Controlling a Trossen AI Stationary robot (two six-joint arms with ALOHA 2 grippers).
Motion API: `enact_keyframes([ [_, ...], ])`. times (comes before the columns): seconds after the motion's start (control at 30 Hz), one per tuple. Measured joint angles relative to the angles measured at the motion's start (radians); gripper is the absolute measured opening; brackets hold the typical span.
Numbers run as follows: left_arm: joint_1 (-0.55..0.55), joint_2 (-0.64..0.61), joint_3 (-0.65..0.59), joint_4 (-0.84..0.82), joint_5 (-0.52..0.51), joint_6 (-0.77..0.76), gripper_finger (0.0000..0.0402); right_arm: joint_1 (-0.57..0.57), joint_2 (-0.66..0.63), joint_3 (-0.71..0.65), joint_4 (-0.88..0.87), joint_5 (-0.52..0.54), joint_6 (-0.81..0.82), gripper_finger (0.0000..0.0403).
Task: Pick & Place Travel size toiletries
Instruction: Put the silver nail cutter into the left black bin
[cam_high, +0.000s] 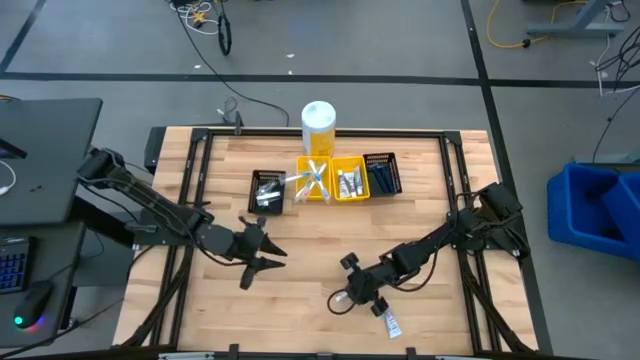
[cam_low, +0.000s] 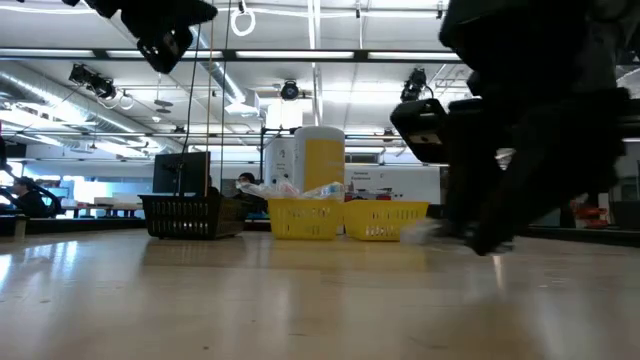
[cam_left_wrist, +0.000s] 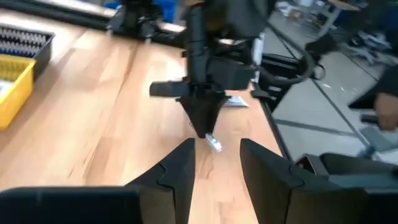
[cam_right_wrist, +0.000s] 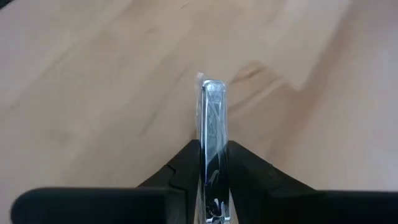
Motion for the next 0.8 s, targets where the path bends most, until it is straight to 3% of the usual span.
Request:
enact_keyframes([
  [0.27,0.000,0.038,0.000,-0.013,-0.063,-0.054,0.0134,-0.028,0.000,0.000,0.103,0.186,0.000,0.0080],
  [0.8,0.000,0.037,0.000,-0.022,-0.130,-0.073,0.0134,-0.129,0.000,0.000,0.337,0.165,0.047,0.0080],
])
